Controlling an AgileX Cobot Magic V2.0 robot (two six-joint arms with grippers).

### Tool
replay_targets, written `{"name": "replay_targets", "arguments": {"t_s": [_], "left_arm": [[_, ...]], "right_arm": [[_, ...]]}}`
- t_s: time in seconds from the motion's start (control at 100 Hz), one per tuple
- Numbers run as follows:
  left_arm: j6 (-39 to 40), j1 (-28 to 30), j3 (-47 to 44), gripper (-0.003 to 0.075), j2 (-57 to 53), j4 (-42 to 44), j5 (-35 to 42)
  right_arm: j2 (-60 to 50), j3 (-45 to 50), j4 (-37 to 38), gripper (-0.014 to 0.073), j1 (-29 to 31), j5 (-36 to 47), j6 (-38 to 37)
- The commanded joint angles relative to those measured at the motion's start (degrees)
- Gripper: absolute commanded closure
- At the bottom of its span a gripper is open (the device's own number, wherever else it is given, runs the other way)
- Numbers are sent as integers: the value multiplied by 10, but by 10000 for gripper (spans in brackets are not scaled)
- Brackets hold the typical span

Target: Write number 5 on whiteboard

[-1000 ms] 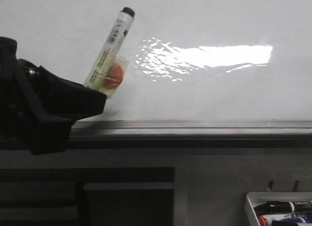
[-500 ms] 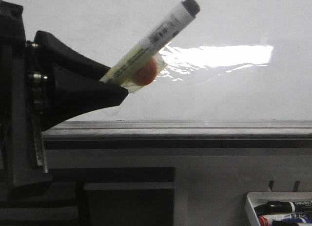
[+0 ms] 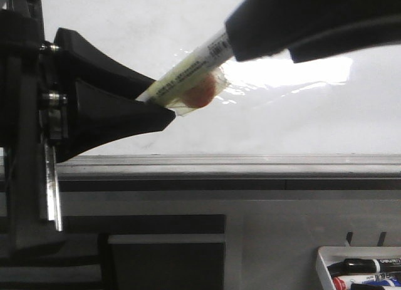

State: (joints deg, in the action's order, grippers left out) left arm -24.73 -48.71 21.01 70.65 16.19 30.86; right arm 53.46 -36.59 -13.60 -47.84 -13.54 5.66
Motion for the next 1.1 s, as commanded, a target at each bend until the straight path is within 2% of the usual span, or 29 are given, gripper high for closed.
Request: {"name": "replay_targets", "arguments": {"t_s": [0.0, 0.16, 0.21, 0.26, 0.28, 0.31, 0.32, 0.33, 0.34, 0.36, 0.45, 0.5, 0.57, 0.69, 0.76, 0.89, 1.01, 1.09], "left_arm": [[1, 0, 17, 741, -9, -5, 43], [1, 0, 17, 741, -9, -5, 43], [1, 0, 17, 741, -9, -5, 43], [1, 0, 17, 741, -9, -5, 43], [1, 0, 17, 741, -9, -5, 43], [1, 0, 17, 741, -9, -5, 43], [1, 0, 17, 741, -9, -5, 43], [1, 0, 17, 741, -9, -5, 43], [1, 0, 17, 741, -9, -5, 43], [1, 0, 17, 741, -9, -5, 42], [1, 0, 17, 733, -9, -5, 42], [1, 0, 17, 699, -9, -5, 42], [1, 0, 17, 598, -9, -5, 42], [1, 0, 17, 341, -9, -8, 42], [2, 0, 17, 267, -13, -36, 42], [2, -1, 17, 277, -48, -96, 11], [2, -1, 17, 283, -107, -154, -92], [2, -1, 17, 283, -156, -228, -138]], "right_arm": [[19, -38, -3, 176, -2, 47, 8], [62, -53, -3, 181, -7, 52, 8], [72, -59, -8, 225, -11, 45, 8], [79, -66, -17, 330, -13, 36, 8], [82, -68, -25, 416, -13, 35, 8], [82, -71, -30, 489, -13, 36, 8], [82, -72, -30, 565, -13, 37, 8], [82, -72, -30, 565, -13, 37, 8], [82, -72, -30, 615, -13, 39, 8], [82, -72, -30, 660, -13, 44, 8], [81, -72, -32, 655, -13, 64, 8], [81, -72, -32, 655, -13, 68, 8], [81, -72, -32, 655, -13, 68, 8], [82, -72, -32, 655, -13, 51, 8], [83, -72, -32, 655, -13, 43, 8], [87, -72, -33, 655, -6, 23, -2], [88, -75, -33, 655, 1, 27, -2], [97, -89, -33, 655, 10, 17, -2]]}}
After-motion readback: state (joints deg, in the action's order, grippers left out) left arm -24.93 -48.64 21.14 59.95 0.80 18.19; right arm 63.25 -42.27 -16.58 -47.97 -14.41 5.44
